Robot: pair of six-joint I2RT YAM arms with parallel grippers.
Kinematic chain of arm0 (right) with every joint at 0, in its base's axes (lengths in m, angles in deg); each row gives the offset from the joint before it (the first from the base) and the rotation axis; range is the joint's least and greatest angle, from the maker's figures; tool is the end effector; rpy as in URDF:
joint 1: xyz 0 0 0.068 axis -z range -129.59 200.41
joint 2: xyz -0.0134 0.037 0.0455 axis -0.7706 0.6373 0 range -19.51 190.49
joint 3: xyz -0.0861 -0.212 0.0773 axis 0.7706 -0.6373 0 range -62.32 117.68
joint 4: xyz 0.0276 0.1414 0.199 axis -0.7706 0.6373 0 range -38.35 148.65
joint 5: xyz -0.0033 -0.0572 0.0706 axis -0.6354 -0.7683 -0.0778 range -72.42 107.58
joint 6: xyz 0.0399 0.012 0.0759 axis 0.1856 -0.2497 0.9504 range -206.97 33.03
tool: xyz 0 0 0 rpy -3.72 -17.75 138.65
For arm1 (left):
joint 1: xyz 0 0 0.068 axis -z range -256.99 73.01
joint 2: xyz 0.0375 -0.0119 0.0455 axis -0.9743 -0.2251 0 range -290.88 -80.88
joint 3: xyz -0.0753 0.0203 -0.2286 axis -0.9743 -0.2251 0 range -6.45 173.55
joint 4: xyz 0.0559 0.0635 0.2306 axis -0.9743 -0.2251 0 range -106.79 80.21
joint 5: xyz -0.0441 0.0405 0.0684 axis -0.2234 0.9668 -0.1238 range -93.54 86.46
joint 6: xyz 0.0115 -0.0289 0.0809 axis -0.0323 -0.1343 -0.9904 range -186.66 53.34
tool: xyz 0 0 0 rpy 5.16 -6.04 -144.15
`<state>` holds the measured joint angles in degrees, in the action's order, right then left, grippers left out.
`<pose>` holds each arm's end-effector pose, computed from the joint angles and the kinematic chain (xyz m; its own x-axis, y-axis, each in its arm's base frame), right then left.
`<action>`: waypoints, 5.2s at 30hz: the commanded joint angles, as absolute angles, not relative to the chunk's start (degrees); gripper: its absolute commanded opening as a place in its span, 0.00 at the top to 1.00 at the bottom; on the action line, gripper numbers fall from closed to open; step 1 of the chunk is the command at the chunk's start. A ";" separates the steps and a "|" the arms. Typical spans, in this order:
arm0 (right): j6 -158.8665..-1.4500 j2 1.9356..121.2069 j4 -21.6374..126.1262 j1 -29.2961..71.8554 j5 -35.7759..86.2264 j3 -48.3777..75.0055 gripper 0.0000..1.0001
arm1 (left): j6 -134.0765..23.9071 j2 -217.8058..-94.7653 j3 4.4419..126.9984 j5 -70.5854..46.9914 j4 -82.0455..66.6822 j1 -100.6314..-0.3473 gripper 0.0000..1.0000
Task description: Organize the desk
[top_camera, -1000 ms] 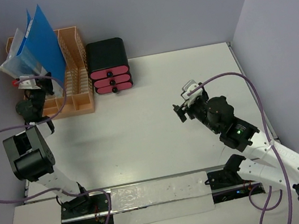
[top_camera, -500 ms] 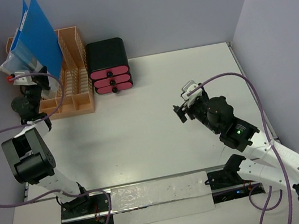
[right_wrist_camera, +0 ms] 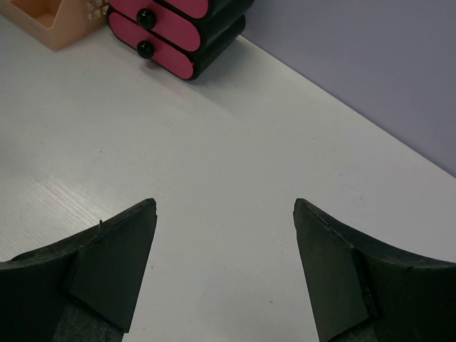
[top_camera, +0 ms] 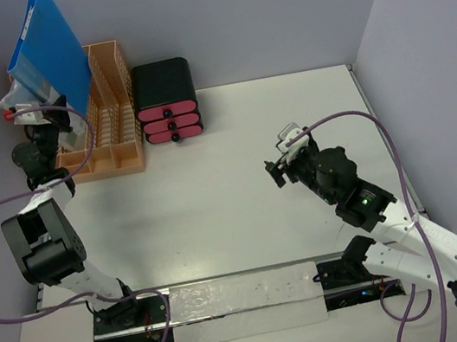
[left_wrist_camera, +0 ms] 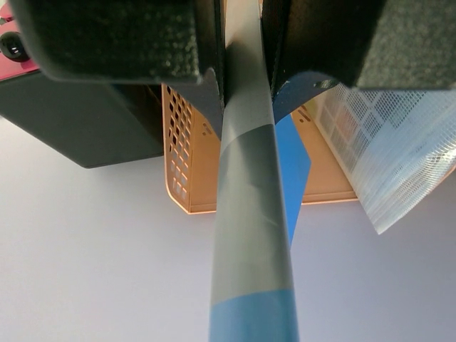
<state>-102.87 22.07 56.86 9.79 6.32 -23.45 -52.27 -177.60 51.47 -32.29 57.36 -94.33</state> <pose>0.1805 0.1353 0.2958 0.0340 -0.3248 -0.9452 -0.5015 0.8125 -0.2972 0.3801 0.0800 0.3143 0.4034 -0.1024 -0.9093 0.2510 0.9680 0.0023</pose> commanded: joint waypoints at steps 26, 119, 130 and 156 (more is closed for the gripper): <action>-102.18 26.41 54.96 10.00 5.92 -22.93 0.16 | -53.68 -197.73 56.09 -33.71 68.41 -91.82 1.00; -95.59 23.95 72.52 10.15 3.07 -7.61 0.15 | -79.89 -179.11 61.32 -4.39 48.97 -77.52 1.00; -95.50 24.92 72.52 10.06 3.26 -8.36 0.15 | -69.80 -186.77 56.80 -11.17 59.81 -81.07 1.00; -95.57 24.02 72.46 10.08 2.49 -11.32 0.15 | -71.78 -192.58 52.30 -24.75 61.10 -83.40 1.00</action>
